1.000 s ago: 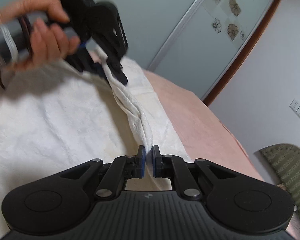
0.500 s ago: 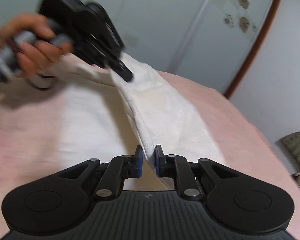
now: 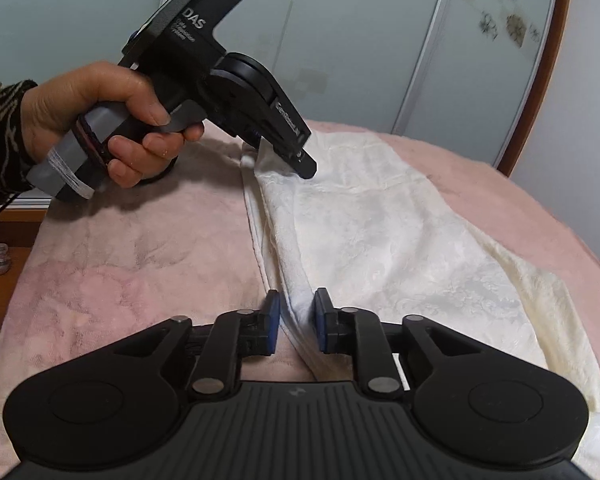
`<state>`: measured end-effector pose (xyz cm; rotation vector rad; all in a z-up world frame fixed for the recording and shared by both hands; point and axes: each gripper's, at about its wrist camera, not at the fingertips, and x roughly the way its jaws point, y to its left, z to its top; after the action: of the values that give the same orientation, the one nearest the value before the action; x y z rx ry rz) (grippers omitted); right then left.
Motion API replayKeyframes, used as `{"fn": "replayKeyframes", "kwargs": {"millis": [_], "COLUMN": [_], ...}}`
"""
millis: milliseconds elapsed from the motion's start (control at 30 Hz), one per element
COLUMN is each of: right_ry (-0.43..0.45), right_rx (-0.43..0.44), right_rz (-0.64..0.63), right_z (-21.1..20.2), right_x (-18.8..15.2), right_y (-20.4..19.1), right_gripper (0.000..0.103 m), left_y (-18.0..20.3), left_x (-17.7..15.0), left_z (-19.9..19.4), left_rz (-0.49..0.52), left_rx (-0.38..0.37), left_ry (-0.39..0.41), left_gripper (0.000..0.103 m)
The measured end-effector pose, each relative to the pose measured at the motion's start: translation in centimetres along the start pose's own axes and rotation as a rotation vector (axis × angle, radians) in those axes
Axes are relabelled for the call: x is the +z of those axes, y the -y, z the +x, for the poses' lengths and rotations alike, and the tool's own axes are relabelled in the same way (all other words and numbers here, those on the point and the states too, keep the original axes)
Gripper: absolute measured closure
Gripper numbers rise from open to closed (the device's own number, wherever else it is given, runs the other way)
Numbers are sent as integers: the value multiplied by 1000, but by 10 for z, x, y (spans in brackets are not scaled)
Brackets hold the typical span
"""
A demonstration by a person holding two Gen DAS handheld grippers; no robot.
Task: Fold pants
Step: 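Lift the waistband with both grippers and fold it over toward the cuffs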
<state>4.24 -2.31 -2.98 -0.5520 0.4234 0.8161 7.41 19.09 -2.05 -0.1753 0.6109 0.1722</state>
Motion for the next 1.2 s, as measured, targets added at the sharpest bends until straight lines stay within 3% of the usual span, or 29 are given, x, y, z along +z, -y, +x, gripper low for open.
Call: {"fn": "replayKeyframes", "kwargs": {"millis": [67, 133, 200, 267, 367, 433, 500, 567, 667, 767, 867, 933, 1000, 1100, 1200], "right_ry": [-4, 46, 85, 84, -4, -57, -29, 3, -54, -112, -143, -163, -186, -220, -246], "right_rx": [-69, -113, -135, -185, -252, -289, -319, -360, -468, -466, -438, -418, -404, -383, -366], "right_rz": [-23, -8, 60, 162, 312, 399, 436, 388, 139, -75, -220, -283, -332, -379, -402], "right_z": [-10, -35, -57, -74, -82, -87, -100, -112, -108, -95, -84, -77, -69, -59, -53], "right_x": [-3, -7, -14, -27, -58, -79, -89, -89, -82, -84, -87, -88, -88, -85, -82], "right_y": [-8, -10, 0, 19, 49, 64, 71, 74, 68, 65, 62, 62, 63, 65, 63], "right_gripper": [57, 51, 49, 44, 43, 43, 43, 44, 44, 44, 44, 44, 44, 53, 66], "left_y": [7, 10, 13, 19, 39, 64, 92, 120, 159, 183, 192, 198, 202, 207, 209], "left_x": [-2, -5, -6, -5, -7, -13, -23, -37, -65, -93, -100, -98, -90, -82, -85], "left_z": [-8, -16, -24, -32, -43, -48, -56, -66, -81, -91, -85, -76, -65, -56, -54], "left_rz": [46, 78, 96, 106, 154, 259, 388, 524, 759, 983, 1102, 1141, 1137, 1133, 1171], "left_rx": [100, 238, 358, 373, 229, 97, -50, -201, -343, -425, -474, -489, -497, -514, -542], "left_ry": [47, 115, 176, 203, 199, 188, 185, 198, 276, 357, 349, 297, 240, 197, 203], "left_gripper": [40, 21, 20, 20, 20, 22, 23, 25, 26, 28, 40, 56, 62, 66, 68]}}
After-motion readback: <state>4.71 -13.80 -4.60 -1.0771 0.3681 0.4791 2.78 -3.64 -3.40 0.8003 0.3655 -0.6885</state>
